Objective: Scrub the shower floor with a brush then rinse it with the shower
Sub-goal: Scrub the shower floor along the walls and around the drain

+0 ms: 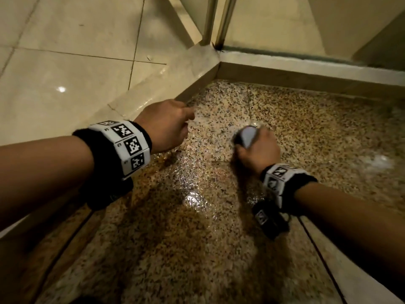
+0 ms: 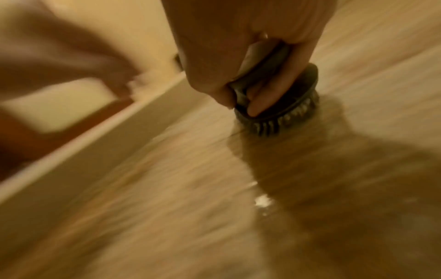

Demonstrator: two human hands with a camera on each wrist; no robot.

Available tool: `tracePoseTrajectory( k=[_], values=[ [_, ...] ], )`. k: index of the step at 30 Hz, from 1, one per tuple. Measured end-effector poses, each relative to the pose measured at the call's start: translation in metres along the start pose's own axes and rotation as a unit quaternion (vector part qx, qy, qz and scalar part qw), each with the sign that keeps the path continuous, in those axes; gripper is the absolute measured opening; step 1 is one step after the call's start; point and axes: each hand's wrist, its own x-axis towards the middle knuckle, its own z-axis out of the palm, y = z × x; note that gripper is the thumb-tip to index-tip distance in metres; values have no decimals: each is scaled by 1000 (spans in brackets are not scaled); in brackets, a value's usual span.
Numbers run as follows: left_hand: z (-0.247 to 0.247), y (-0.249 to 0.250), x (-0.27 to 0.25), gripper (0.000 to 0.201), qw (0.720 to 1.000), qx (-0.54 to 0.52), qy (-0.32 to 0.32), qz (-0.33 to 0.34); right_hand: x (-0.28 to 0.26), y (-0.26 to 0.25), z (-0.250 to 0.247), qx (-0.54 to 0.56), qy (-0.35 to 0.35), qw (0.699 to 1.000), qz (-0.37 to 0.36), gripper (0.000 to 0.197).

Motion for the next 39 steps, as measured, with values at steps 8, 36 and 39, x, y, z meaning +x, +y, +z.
tracePoseTrajectory(
  k=[8, 36, 39],
  values=[
    [0, 11, 3, 31, 1000, 9, -2, 12, -66, -45, 45, -71, -97, 965, -232, 63],
    [70, 89, 48, 71, 974, -42, -207, 86, -17, 51, 4, -123, -61, 932, -337, 58],
    [79, 96, 65, 74, 984, -85, -154, 30, 17, 47, -2, -93, -24, 955, -280, 54]
  ],
)
